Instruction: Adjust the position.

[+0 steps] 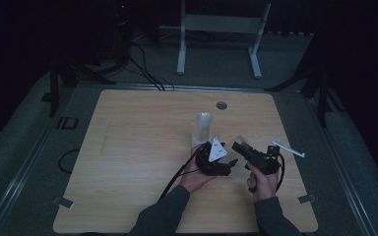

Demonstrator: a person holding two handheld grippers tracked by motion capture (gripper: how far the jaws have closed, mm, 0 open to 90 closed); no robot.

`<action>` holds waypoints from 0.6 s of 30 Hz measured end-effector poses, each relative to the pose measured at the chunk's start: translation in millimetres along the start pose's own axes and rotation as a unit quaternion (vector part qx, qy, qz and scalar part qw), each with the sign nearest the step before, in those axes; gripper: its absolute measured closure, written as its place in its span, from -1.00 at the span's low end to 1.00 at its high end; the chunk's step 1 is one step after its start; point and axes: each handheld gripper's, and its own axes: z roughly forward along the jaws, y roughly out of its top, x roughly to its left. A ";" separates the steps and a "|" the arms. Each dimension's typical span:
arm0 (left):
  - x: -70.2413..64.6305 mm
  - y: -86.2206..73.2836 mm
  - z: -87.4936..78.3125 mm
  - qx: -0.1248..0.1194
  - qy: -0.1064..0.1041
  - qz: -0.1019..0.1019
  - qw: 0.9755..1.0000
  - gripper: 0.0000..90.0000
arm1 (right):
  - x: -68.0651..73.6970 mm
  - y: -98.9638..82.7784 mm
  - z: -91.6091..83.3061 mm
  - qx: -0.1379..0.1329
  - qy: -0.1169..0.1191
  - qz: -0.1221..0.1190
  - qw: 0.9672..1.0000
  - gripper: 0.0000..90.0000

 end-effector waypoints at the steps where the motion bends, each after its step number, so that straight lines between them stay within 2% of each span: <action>1: -0.3 0.2 -0.2 0.000 0.000 0.001 1.000 -0.34 | 0.0 0.1 -0.1 0.000 0.000 -0.001 1.000 -0.17; 10: 0.1 0.0 -1.3 0.000 -0.005 0.003 1.000 -0.32 | -0.4 2.0 -3.5 -0.002 0.003 -0.006 1.000 -0.28; 14: 2.5 0.2 -2.0 0.005 -0.005 0.008 1.000 -0.31 | -0.3 2.0 -4.1 0.006 0.005 -0.011 1.000 -0.28; 18: 6.1 -0.1 -3.8 0.006 -0.005 0.002 1.000 -0.31 | 0.9 1.5 -4.5 0.007 0.006 -0.015 1.000 -0.29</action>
